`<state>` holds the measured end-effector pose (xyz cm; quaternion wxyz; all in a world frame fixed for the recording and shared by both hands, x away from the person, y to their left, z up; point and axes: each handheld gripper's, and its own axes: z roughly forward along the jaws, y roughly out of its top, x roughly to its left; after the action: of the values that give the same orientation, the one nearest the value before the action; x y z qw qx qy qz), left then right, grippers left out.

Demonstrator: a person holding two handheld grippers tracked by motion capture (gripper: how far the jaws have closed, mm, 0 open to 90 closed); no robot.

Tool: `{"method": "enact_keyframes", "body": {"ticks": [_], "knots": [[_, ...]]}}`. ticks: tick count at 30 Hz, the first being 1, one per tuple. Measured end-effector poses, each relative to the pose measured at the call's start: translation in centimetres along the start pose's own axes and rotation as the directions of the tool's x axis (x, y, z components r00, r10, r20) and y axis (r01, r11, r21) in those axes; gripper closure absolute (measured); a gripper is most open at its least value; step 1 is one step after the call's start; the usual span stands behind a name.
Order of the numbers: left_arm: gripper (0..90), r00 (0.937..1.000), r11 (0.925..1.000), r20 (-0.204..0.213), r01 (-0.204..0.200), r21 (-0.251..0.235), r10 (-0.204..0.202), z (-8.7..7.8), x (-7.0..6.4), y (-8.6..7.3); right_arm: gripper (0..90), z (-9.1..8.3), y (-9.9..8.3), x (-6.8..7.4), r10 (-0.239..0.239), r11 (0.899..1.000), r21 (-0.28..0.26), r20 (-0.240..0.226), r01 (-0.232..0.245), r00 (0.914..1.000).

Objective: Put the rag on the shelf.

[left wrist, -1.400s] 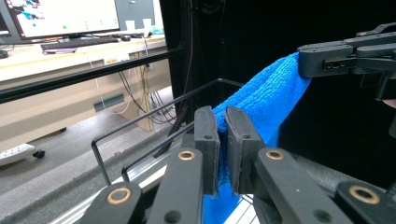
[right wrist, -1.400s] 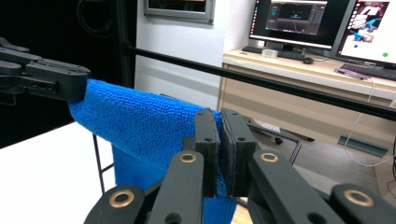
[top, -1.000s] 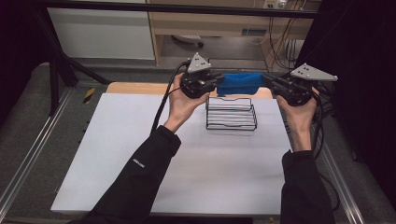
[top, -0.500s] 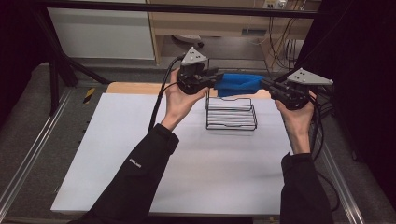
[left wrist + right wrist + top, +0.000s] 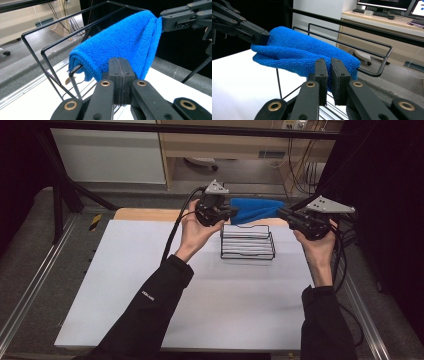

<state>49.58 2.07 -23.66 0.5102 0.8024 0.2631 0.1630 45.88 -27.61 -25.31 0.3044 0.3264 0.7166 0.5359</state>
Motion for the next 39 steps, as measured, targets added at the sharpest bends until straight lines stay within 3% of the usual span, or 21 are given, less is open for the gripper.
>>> {"method": "enact_keyframes", "body": {"ticks": [10, 15, 17, 21, 26, 31, 39], "knots": [[89.9, 0.9997, 0.9995, -0.006, -0.022, 0.023, 0.022, 0.4, -0.2, -0.6, 70.1, -0.5, 1.1, 0.5, 0.029, 0.999, -0.033, -0.023, -0.03, 0.9993], [89.8, 0.9994, 0.9989, -0.012, -0.031, 0.035, 0.031, 0.7, -0.2, -1.1, 71.6, -0.2, 2.0, 1.1, 0.032, 0.998, -0.044, -0.046, -0.034, 0.9984], [89.8, 0.9995, 0.9989, -0.013, -0.029, 0.038, 0.029, 0.8, -0.1, -1.3, 76.8, 0.0, 2.0, 1.4, 0.044, 0.999, -0.028, -0.059, -0.046, 0.9972], [89.8, 0.9994, 0.9988, -0.013, -0.03, 0.038, 0.031, 0.9, 0.0, -1.7, 89.7, 0.7, 0.9, 1.3, 0.075, 0.997, 0.04, -0.049, -0.073, 0.996], [89.8, 0.9994, 0.9988, -0.015, -0.03, 0.039, 0.031, 1.2, 0.0, -2.0, 90.0, 1.1, -1.4, 0.7, 0.115, 0.99, 0.089, -0.023, -0.113, 0.993], [89.8, 0.9994, 0.9987, -0.017, -0.03, 0.041, 0.031, 1.6, 0.0, -2.2, 90.0, 1.3, -2.6, 0.3, 0.103, 0.991, 0.089, 0.019, -0.104, 0.9945], [89.5, 0.9992, 0.9988, -0.012, -0.038, 0.031, 0.038, 1.2, -0.2, -2.4, 87.1, 1.0, -2.6, 0.4, 0.096, 0.994, 0.059, 0.026, -0.097, 0.995]]}}
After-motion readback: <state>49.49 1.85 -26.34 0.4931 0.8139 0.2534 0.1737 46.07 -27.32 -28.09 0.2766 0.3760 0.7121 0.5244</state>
